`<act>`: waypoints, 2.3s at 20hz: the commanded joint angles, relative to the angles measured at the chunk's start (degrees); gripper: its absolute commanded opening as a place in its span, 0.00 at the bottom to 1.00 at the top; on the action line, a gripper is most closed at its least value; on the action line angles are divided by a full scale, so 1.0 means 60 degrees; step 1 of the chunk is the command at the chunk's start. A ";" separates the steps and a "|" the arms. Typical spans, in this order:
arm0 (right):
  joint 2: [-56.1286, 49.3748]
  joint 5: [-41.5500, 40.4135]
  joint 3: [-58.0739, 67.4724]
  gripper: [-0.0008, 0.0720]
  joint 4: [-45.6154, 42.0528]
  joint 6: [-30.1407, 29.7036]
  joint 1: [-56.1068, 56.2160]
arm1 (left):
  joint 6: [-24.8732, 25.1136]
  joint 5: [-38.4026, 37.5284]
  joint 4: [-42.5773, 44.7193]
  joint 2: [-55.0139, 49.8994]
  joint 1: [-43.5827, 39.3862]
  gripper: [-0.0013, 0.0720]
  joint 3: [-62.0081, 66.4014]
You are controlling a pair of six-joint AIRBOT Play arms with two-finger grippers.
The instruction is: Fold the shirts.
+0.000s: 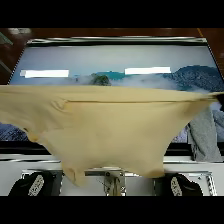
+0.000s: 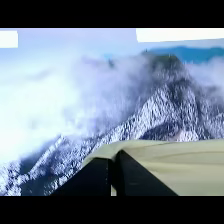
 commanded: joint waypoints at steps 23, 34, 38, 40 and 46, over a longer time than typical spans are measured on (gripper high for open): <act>-0.8069 -1.3759 -0.3024 0.10 0.0127 0.0342 0.3836 | 0.0739 1.1471 -0.1413 -0.7209 -0.2838 0.07 -0.4681; -0.8011 -1.3358 -0.3024 0.10 0.0109 0.1599 0.3253 | -0.0197 1.0739 -0.1705 -0.7654 -0.2565 0.07 -0.3570; -0.8011 -1.3675 -0.3024 0.10 0.0000 0.1552 0.3249 | -0.0197 1.1537 -0.2102 -0.7901 -0.2681 0.07 -0.3552; -0.8011 -1.4309 -0.3024 0.10 0.0040 0.1563 0.3242 | -0.0197 1.1577 -0.2102 -0.7916 -0.2667 0.07 -0.3461; -0.8014 -1.2054 -0.3024 0.10 0.0350 0.1654 0.3231 | -0.0186 0.9176 -0.1515 -0.8236 -0.2630 0.07 -0.3450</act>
